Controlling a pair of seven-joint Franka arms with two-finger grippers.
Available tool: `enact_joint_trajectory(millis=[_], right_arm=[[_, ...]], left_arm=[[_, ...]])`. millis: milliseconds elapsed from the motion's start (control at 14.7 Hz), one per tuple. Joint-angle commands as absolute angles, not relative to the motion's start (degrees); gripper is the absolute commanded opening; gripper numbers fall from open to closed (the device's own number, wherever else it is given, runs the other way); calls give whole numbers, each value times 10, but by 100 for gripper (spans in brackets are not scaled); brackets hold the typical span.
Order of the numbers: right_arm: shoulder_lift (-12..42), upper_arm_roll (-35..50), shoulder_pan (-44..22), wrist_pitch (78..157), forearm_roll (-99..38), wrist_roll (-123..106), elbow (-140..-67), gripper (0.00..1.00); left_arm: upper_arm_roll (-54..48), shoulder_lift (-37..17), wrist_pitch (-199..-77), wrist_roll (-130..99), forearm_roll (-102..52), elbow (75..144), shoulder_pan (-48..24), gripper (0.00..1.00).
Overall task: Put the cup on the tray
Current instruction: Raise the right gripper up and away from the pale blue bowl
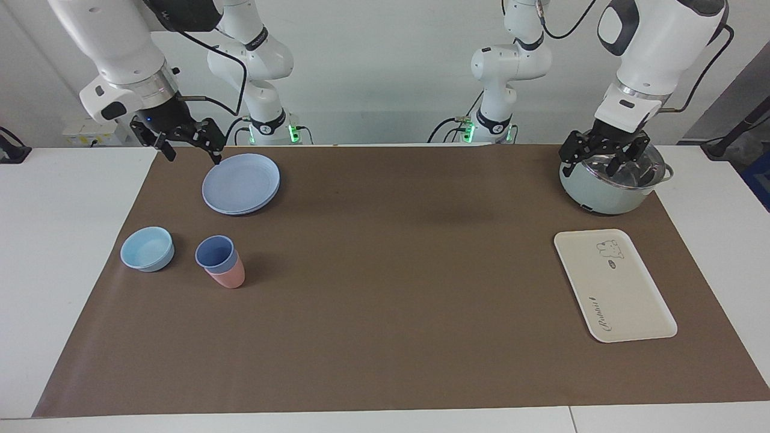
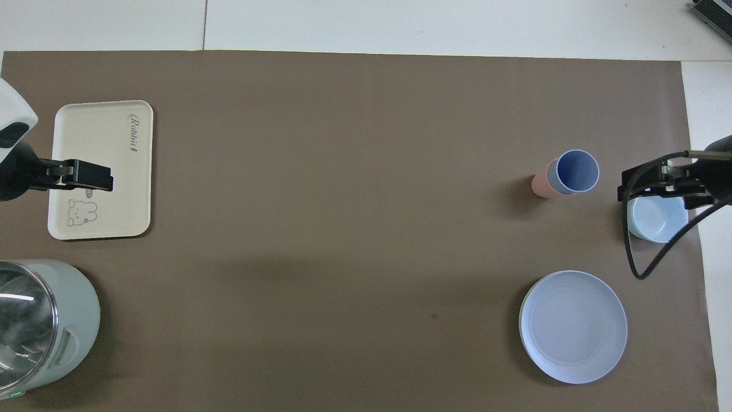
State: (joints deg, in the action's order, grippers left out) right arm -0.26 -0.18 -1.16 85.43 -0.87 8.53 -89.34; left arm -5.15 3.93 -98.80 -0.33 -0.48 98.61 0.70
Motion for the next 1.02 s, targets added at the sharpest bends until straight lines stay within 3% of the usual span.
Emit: enact_joint_trajectory(millis=[0, 409, 955], right_arm=[[-10, 5, -9, 843, 1, 70, -895, 100], [-17, 3, 0, 838, -5, 69, -903, 100], [12, -3, 38, 962, -10, 287, -944, 89]], left_arm=[[-53, 57, -990, -10, -4, 1005, 10, 100], [-53, 57, -991, -10, -4, 1005, 10, 100], [-53, 57, -990, -10, -4, 1005, 10, 100]])
